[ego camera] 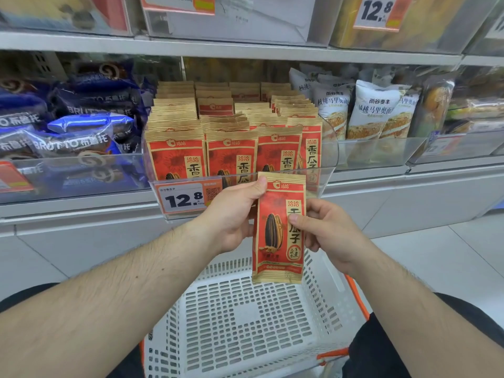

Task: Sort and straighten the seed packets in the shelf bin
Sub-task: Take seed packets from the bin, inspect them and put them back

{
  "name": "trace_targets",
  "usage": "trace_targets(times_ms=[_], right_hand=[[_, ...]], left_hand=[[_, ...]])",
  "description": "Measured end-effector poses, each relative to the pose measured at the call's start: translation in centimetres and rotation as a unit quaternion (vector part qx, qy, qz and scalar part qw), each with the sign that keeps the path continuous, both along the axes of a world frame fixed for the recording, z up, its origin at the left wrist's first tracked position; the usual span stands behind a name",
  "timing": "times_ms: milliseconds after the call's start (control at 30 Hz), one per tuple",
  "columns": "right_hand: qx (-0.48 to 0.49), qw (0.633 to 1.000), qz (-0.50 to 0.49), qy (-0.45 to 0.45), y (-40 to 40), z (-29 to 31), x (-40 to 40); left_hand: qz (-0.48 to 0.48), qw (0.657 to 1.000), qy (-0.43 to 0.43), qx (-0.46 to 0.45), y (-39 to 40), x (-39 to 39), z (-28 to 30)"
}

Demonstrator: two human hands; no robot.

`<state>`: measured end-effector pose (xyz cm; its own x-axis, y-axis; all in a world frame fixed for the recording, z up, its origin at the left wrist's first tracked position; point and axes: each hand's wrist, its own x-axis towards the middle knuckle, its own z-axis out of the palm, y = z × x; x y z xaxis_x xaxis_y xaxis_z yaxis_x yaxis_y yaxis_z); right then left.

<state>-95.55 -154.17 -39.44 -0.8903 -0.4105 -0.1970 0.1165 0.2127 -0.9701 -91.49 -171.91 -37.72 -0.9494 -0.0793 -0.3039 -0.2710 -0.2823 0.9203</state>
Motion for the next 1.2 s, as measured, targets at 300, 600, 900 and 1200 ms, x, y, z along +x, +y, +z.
trace_targets(times_ms=[300,600,900,1200], right_hand=[[0.0,1.0,-0.009,-0.021,-1.3,2.2,0.8],[-0.22,0.968,-0.067,-0.101,-3.9,7.0,0.3],[-0.291,0.949,-0.113,0.033,-7.5,12.0,-1.5],[-0.018,0.94,-0.07,0.333,-11.8,15.9,-7.7]], left_hand=[[-0.01,0.99,0.069,-0.121,-1.2,0.9,2.3],[0.083,0.987,0.132,-0.028,-4.8,0.9,7.4],[0.226,0.955,0.195,-0.005,-7.7,0.3,9.5],[0.332,0.86,0.237,-0.305,-12.1,-0.1,8.7]])
